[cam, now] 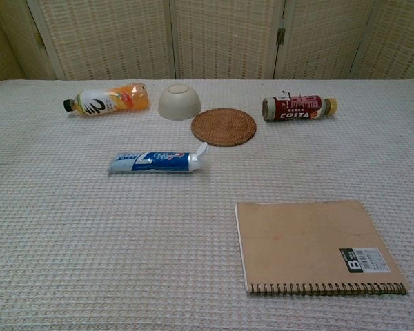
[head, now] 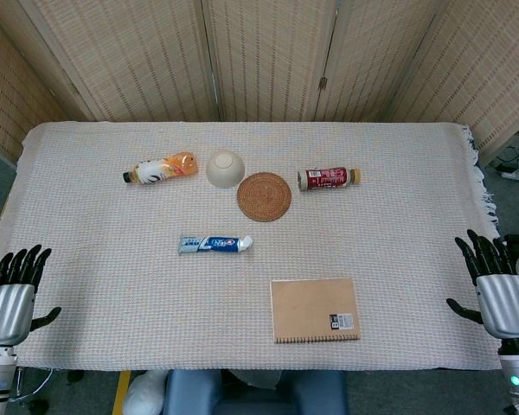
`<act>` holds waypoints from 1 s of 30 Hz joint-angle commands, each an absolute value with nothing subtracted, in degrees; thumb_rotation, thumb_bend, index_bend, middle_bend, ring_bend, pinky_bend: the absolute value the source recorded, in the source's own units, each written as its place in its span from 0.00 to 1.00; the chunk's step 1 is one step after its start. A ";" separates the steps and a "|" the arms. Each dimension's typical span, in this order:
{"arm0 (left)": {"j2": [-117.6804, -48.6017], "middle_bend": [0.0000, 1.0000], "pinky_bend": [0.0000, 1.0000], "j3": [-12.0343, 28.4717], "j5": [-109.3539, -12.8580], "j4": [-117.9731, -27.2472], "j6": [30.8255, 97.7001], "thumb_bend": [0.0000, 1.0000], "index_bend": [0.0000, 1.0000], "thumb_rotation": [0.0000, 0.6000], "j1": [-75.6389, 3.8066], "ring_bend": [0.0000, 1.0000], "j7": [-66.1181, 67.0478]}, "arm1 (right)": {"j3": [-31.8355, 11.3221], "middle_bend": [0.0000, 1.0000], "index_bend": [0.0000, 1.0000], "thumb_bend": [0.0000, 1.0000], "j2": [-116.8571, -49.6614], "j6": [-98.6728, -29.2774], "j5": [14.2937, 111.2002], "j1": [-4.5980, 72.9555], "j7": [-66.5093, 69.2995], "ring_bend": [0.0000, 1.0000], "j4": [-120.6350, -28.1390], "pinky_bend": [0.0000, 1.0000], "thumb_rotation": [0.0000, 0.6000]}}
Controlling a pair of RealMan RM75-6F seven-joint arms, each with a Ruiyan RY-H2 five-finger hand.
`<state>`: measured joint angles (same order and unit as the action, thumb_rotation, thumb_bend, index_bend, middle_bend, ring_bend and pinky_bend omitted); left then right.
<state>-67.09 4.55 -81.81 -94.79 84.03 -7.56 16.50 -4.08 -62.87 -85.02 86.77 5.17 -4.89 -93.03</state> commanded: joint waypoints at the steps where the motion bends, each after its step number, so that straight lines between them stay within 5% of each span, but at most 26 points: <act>1: -67.22 0.09 0.00 4.60 -81.57 -94.94 83.96 0.19 0.00 1.00 -7.64 0.06 16.82 | -4.05 0.00 0.00 0.14 -62.89 -84.78 86.80 5.31 -4.90 0.00 -92.95 0.00 1.00; 19: -67.48 0.11 0.00 5.23 -83.65 -95.95 82.65 0.19 0.00 1.00 -10.08 0.08 17.18 | -3.94 0.00 0.00 0.14 -62.68 -85.67 87.37 5.01 -3.88 0.00 -92.46 0.00 1.00; 30: -69.56 0.14 0.00 8.91 -84.44 -93.83 72.85 0.25 0.06 1.00 -19.79 0.13 16.05 | -4.09 0.00 0.00 0.14 -61.84 -86.60 88.33 4.99 -4.20 0.00 -93.52 0.00 1.00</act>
<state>-68.69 7.98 -84.30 -94.65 74.75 -17.93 16.22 -4.10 -61.84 -86.59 88.33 4.99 -4.20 -93.52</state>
